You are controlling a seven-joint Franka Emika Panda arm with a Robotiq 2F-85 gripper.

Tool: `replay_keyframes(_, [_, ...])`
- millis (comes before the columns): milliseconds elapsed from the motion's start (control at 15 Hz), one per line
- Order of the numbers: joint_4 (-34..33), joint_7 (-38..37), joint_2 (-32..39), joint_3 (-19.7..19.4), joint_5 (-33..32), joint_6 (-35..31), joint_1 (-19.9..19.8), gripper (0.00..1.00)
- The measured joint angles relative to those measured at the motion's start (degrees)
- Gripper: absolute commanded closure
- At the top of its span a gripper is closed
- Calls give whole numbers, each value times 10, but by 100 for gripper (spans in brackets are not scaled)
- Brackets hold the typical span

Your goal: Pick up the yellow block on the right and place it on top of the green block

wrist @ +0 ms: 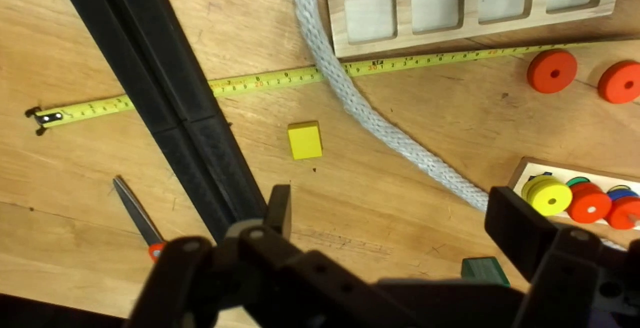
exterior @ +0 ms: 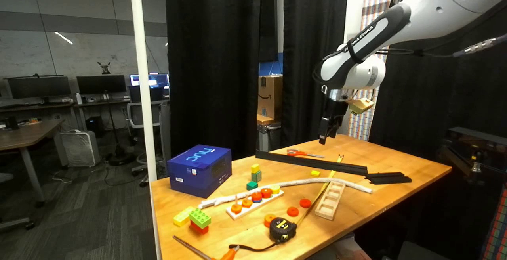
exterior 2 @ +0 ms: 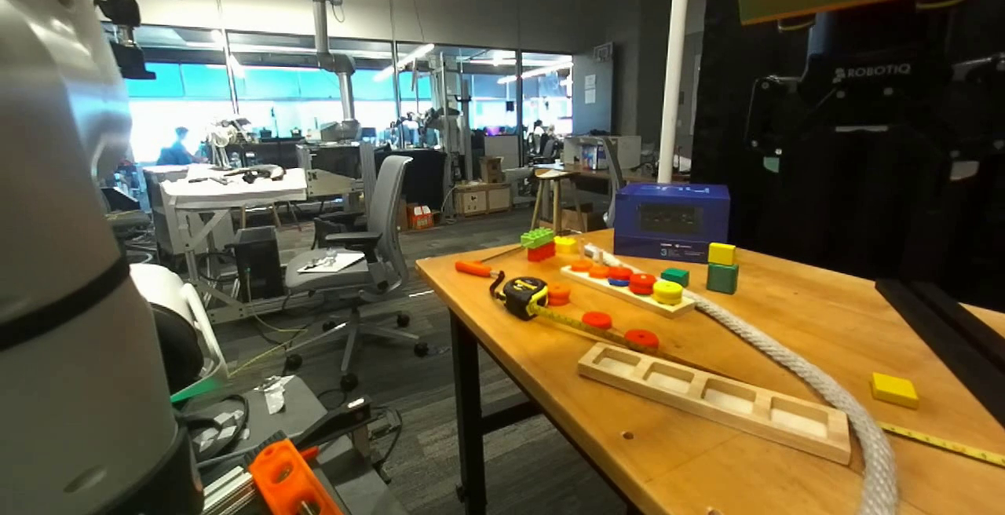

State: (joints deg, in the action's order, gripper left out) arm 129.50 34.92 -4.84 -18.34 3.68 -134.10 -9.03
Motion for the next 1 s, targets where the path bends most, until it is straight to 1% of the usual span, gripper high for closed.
replay_keyframes(200, [-27, 50, 46, 1, 45, 1, -7, 0])
replay_keyframes(467, [-60, 105, 103, 8, 83, 10, -31, 0])
replay_keyframes(667, [-89, 125, 145, 21, 90, 21, -55, 0])
replay_keyframes(1000, [-139, 128, 211, 53, 90, 36, -84, 0])
